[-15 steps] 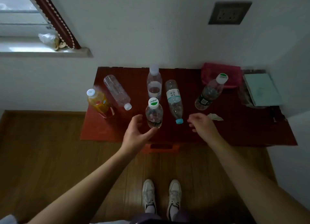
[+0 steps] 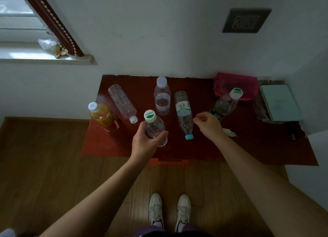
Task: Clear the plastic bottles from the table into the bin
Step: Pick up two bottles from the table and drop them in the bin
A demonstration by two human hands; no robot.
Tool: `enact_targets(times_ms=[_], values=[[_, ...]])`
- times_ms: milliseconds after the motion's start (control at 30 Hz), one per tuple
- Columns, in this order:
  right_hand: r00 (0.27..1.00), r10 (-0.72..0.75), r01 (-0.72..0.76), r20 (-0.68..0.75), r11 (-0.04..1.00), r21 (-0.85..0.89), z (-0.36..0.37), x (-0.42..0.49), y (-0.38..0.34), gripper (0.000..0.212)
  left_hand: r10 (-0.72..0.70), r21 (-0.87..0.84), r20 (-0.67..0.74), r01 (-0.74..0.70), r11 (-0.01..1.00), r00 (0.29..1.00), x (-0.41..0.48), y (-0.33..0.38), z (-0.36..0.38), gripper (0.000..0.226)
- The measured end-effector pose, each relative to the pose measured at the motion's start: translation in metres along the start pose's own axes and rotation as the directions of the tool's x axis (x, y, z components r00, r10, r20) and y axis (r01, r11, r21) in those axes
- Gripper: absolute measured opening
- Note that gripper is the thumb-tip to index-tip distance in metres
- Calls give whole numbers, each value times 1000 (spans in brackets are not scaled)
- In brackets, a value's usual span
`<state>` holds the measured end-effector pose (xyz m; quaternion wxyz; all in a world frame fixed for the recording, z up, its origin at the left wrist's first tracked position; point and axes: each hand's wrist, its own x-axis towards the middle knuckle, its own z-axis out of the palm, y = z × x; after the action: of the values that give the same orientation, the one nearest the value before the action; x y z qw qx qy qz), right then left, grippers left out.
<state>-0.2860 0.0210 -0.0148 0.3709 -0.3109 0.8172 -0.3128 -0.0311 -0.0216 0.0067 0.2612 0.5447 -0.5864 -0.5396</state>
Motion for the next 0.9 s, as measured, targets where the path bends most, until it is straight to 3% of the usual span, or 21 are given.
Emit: enact_targets(times_ms=[133, 267, 400, 500, 600, 667, 733, 833, 900], values=[[988, 132, -131, 77, 991, -27, 14, 15, -1, 48, 0, -13, -23, 0, 1000, 1000, -7, -1, -16, 60], [980, 140, -144, 141, 989, 16, 33, 13, 3, 29, 15, 3, -80, -15, 1000, 997, -8, -6, -33, 57], [986, -113, 128, 124, 984, -123, 36, 8, -1, 8, 1, 17, -107, 1, 1000, 994, -8, -12, -47, 59], [911, -390, 410, 130, 886, -215, 28, 22, -12, 28, -4, 22, -122, 7, 1000, 993, -5, -16, -52, 57], [799, -548, 601, 248, 713, -361, 27, 40, -30, 40, -4, 13, -134, 5, 1000, 991, -3, -21, -53, 55], [731, -584, 679, 353, 575, -456, 30, 49, -38, 47, -4, 9, -146, 5, 1000, 989, -4, -23, -53, 57], [714, -548, 696, 436, 488, -527, 35, 55, -40, 57, -7, -11, -142, 6, 1000, 990, -6, -23, -54, 61], [761, -441, 644, 475, 427, -635, 39, 56, -30, 71, -15, -46, -154, 8, 999, 988, -10, -23, -56, 65], [807, -390, 588, 442, 465, -662, 39, 52, -20, 74, -17, -48, -149, 10, 999, 989, -13, -23, -58, 64]])
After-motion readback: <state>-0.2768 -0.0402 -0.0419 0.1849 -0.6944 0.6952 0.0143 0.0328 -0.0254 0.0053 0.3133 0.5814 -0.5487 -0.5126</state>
